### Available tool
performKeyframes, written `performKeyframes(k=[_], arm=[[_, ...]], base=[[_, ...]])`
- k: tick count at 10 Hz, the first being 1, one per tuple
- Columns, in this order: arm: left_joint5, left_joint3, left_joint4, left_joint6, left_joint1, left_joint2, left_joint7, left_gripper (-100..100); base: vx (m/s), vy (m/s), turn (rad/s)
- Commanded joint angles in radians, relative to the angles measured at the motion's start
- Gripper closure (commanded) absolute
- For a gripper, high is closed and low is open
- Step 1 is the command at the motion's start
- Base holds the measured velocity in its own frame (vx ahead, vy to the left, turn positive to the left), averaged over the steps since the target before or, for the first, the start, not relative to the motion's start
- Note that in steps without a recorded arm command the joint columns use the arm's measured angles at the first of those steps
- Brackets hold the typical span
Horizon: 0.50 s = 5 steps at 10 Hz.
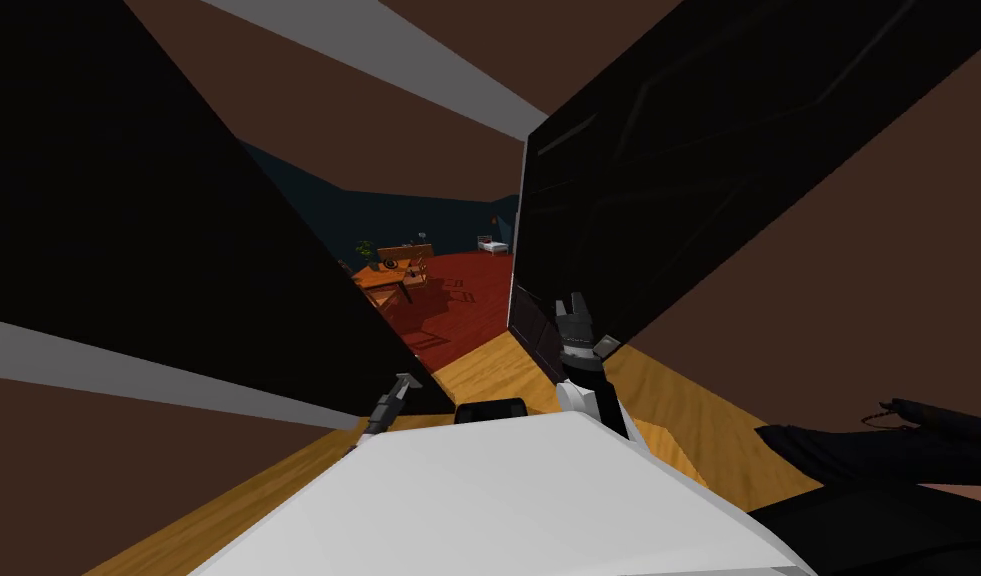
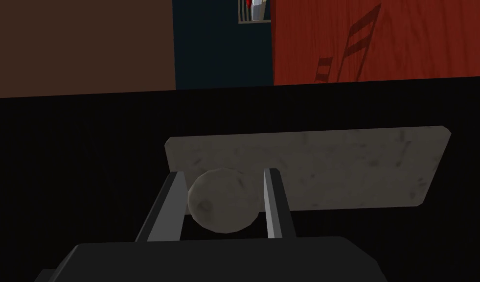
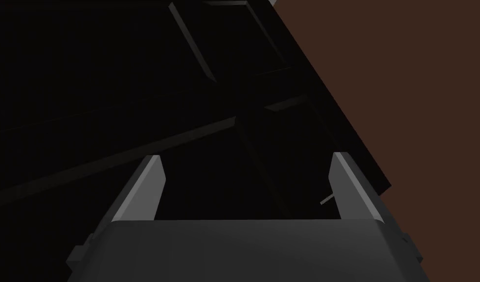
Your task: Pull the door open
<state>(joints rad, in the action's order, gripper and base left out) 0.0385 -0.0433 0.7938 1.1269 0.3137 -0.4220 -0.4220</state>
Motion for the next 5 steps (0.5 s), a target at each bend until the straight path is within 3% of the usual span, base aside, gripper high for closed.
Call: performKeyframes(k=[1, 2, 3, 5], arm=[[0.002, -0.004, -0.023, 0.030, -0.003, -0.014, -0.011, 100], [0.004, -0.007, -0.032, 0.044, -0.003, -0.020, -0.016, 100], [0.004, -0.007, -0.019, 0.027, -0.002, -0.014, -0.012, 100], [0.002, -0.019, -0.044, 0.012, -0.041, -0.010, -0.011, 100]], base=[[-0.251, 0.063, -0.168], [-0.281, 0.089, -0.165], [-0.126, 0.038, -0.039], [-0.213, 0.053, -0.136]])
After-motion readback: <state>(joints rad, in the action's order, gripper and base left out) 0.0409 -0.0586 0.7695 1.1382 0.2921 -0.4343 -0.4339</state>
